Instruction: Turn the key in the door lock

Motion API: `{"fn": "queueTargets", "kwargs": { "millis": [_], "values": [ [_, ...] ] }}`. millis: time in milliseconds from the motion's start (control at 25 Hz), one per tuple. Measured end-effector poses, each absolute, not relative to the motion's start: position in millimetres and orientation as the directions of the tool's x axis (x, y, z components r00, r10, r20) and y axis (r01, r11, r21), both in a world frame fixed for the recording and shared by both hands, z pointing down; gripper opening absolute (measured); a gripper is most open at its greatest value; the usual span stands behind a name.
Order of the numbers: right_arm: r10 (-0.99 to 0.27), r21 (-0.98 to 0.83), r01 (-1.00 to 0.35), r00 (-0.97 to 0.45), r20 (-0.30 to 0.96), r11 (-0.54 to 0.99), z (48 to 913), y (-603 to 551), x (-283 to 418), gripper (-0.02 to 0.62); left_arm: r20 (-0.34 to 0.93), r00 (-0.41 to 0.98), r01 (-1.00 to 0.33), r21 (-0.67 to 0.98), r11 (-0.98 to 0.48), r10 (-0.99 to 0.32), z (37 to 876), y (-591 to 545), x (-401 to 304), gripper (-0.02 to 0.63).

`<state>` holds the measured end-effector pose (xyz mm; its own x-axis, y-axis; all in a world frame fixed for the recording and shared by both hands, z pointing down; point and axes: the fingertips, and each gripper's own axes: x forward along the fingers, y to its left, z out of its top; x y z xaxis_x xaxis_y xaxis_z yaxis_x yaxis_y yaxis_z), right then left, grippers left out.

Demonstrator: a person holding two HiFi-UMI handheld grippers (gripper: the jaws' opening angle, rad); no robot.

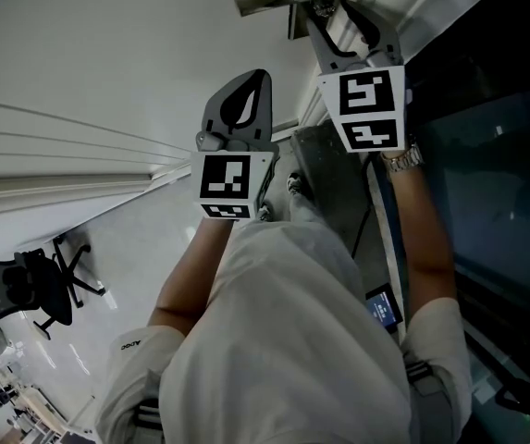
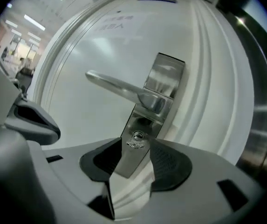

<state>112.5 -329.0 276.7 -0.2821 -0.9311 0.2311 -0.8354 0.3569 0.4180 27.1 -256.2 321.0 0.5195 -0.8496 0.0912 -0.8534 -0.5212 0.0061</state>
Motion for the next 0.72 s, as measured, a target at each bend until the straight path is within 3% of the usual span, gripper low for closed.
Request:
{"fn": "queueTargets", "kwargs": {
  "millis": [320, 560, 640, 720],
  "values": [
    [-0.982, 0.821, -0.540, -0.111, 0.150, 0.186, 277.7, -331.7, 110.2, 0.164, 0.092, 0.513, -0.857, 0.006, -0.515, -0.854, 321.1, -254.6, 24.0, 0.009],
    [-0.988, 0.900, -0.409, -0.078, 0.132, 0.152, 283.5, -332.8, 108.5, 0.159, 0.096, 0.506, -0.861, 0.007, -0.508, -0.857, 321.4, -253.4, 20.9, 0.009],
    [-0.990, 0.913, -0.384, -0.071, 0.119, 0.137, 284.2, -333.6, 108.3, 0.104, 0.096, 0.507, -0.861, 0.007, -0.509, -0.856, 321.6, -253.3, 21.4, 0.009],
    [-0.992, 0.923, -0.365, -0.069, 0.106, 0.124, 285.6, -334.7, 107.1, 0.090, 0.096, 0.508, -0.860, 0.008, -0.509, -0.856, 322.4, -253.8, 21.7, 0.009]
  ]
}}
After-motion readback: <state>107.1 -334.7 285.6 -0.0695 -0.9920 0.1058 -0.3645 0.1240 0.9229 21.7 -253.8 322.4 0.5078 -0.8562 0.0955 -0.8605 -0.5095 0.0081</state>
